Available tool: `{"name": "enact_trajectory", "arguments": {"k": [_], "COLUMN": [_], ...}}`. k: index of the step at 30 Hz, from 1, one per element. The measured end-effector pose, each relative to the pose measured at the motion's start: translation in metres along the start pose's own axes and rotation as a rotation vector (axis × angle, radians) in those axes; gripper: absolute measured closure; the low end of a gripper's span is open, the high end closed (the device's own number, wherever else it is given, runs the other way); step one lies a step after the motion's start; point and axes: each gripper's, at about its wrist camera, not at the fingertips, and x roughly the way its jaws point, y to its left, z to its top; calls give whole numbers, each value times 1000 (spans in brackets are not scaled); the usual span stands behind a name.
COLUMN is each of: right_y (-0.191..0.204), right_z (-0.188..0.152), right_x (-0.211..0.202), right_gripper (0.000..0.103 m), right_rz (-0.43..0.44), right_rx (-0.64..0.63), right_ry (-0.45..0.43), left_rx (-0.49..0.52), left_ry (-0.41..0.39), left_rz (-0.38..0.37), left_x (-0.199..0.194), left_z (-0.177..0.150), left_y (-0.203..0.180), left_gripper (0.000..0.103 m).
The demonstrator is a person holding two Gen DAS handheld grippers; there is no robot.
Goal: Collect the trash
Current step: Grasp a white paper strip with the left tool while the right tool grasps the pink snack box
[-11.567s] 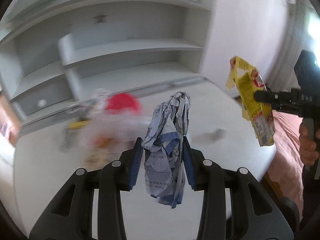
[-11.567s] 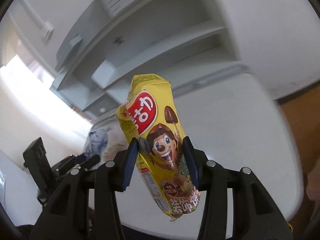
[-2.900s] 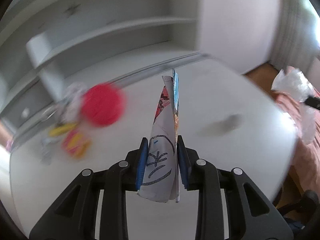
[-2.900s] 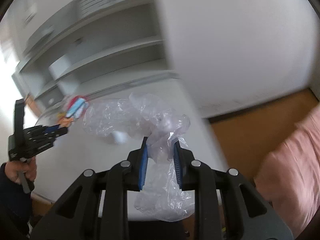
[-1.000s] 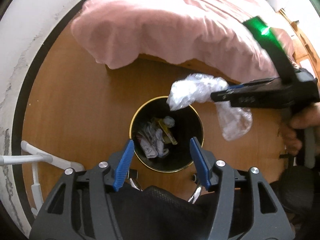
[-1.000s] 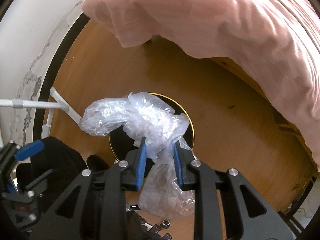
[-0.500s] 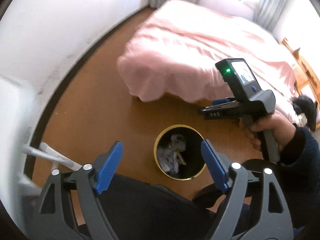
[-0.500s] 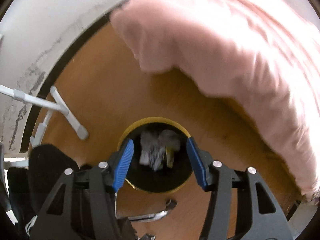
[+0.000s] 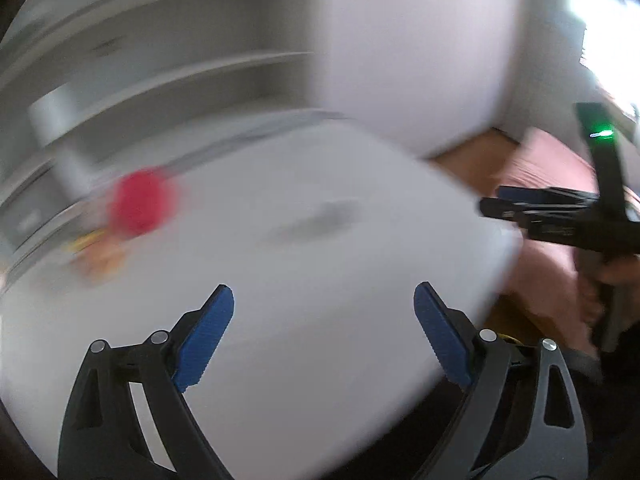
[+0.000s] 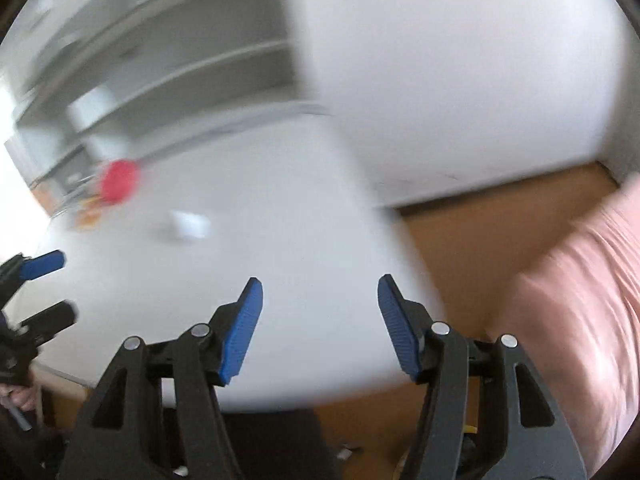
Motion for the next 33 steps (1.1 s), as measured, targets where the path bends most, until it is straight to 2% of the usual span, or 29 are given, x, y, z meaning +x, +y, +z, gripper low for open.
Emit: {"name": "enact_trajectory", "arguments": {"k": [4,6,10,14,21,23,25,26,27,33], "right_y": [91,145,222,276,322,321,323,324,321,295], "right_z": [29,38,49,58,77,76,79,80,80,82], "right_x": [43,64,102,139,176,177,181,181,179,159], "right_gripper": [45,45,45,45,45,45,62,90,98,101], "right_rz": [192,256,310,320,263,247,241,249,267,290], "right_rx": [-133,-223,-337,-404,-446,-464,-468,-469,-458,-448], "right_ry": [55,84,135,177,190,183,184,187,195,155], "left_rx": [-175,-249,-376,-421,-394,-388,-382,-375,-371,-314], "left_ry": [11,27,39,49,45,51,62,66,68,84], "left_rz": [162,228,296,315,316,306,294,282,273,254], "left_x": [-25,-36,-53,-57,-47,-39,-28,-20,-15,33], "left_z": [-31,-49,-81,-94,-87,-82,-75,-68,-63,-17], "left_y": [90,127,178,203,233,237,242,245,247,266], "left_gripper": [14,14,14,14,14,14,14,14,14,14]}}
